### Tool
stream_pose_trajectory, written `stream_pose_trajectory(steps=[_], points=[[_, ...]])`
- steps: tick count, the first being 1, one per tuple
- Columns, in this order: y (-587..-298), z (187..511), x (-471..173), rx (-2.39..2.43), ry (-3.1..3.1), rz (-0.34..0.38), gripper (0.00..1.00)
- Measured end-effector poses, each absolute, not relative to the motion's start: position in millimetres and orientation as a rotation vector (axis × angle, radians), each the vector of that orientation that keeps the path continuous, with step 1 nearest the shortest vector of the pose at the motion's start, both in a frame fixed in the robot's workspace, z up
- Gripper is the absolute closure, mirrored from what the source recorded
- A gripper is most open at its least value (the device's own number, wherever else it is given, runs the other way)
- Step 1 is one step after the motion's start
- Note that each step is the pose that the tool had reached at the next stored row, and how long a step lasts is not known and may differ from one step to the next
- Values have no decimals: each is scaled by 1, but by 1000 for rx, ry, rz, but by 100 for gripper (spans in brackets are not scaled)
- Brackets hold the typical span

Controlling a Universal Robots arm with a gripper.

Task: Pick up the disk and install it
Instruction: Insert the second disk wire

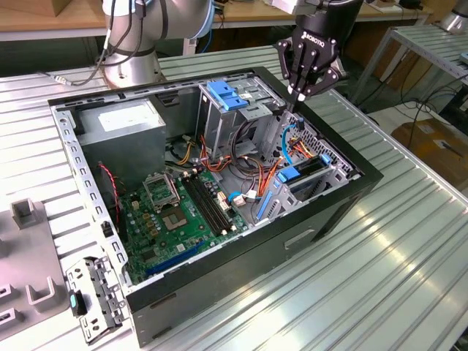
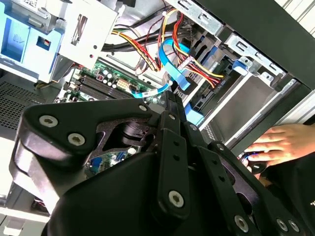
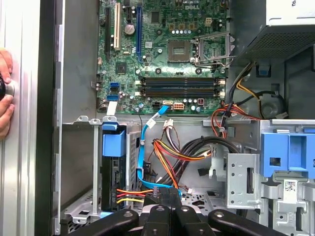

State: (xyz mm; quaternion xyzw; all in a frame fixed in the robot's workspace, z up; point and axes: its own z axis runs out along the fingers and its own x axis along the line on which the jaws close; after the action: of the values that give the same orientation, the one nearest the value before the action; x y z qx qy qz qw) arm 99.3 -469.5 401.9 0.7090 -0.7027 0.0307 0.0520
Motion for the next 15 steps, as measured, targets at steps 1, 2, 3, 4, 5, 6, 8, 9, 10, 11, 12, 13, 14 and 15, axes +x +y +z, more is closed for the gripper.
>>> stream_pose_trajectory(steps=[1,2,3,4,5,6,8,9,10,11,12,13,14,15], points=[[-469,402,99,2154,-2135,98,89],[-469,402,99,2151,-2132,104,89],[-469,402,99,2145,-2128,114,89],[-469,402,100,2135,-2119,131,89],[-469,402,100,2126,-2112,147,89],[-469,402,100,2111,-2100,172,89],[-467,401,101,2099,-2092,189,89],[-467,401,102,2092,-2088,197,89],[-466,400,105,2087,-2085,201,89],[-465,398,109,2081,-2082,204,89],[-463,396,110,2078,-2082,203,89],[-460,392,110,2073,-2087,202,89],[-459,389,110,2071,-2087,203,89],[-458,388,110,2069,-2087,205,89]])
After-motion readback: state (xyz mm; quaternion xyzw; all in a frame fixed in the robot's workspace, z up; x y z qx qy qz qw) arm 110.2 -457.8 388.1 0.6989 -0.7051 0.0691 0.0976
